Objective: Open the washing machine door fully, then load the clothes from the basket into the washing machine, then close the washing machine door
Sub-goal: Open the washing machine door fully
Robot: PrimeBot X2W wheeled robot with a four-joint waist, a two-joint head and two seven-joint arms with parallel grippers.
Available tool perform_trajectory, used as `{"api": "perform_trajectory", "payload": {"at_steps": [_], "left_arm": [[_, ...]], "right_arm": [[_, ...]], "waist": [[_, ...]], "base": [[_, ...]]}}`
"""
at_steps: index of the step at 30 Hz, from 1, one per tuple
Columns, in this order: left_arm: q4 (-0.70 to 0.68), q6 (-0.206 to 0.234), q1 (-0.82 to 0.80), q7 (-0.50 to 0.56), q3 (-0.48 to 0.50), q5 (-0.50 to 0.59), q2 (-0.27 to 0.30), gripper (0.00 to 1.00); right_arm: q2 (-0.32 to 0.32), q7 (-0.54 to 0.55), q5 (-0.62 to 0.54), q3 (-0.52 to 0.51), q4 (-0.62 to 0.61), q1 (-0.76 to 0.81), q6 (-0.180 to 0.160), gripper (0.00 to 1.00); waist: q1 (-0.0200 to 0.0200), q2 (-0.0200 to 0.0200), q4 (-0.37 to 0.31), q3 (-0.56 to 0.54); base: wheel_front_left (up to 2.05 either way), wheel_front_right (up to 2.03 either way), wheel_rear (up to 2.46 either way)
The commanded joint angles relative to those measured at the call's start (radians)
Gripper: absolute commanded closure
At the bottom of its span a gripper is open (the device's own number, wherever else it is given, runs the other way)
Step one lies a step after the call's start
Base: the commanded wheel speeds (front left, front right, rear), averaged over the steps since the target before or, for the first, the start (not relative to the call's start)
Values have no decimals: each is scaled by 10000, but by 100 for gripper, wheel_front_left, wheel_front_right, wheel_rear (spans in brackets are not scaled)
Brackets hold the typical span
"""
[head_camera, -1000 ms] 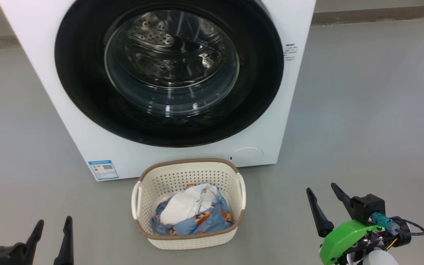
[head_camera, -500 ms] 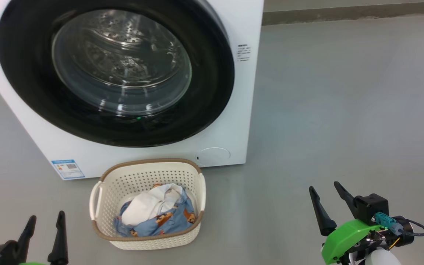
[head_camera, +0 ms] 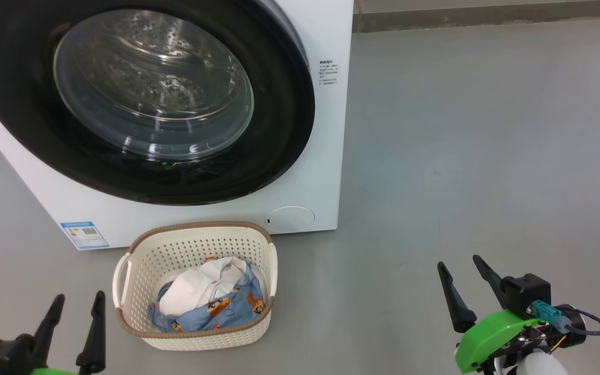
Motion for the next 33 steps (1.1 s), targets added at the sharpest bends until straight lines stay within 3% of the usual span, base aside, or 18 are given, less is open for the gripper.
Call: {"api": "perform_trajectory", "payload": {"at_steps": [1, 28, 33], "left_arm": [[-314, -25, -326, -65, 333, 46, 315, 0], [-557, -25, -82, -65, 466, 227, 137, 0], [-676, -25, -10, -65, 544, 171, 94, 0]], "right_arm": [[12, -161, 57, 216, -273, -337, -11, 0], [13, -163, 107, 201, -299, -245, -11, 0], [13, -172, 684, 199, -254, -386, -11, 0]], "waist": [[0, -1, 18, -5], [0, -1, 91, -122], [0, -1, 81, -70]], "base": [[0, 0, 0], [0, 0, 0], [0, 0, 0]]}}
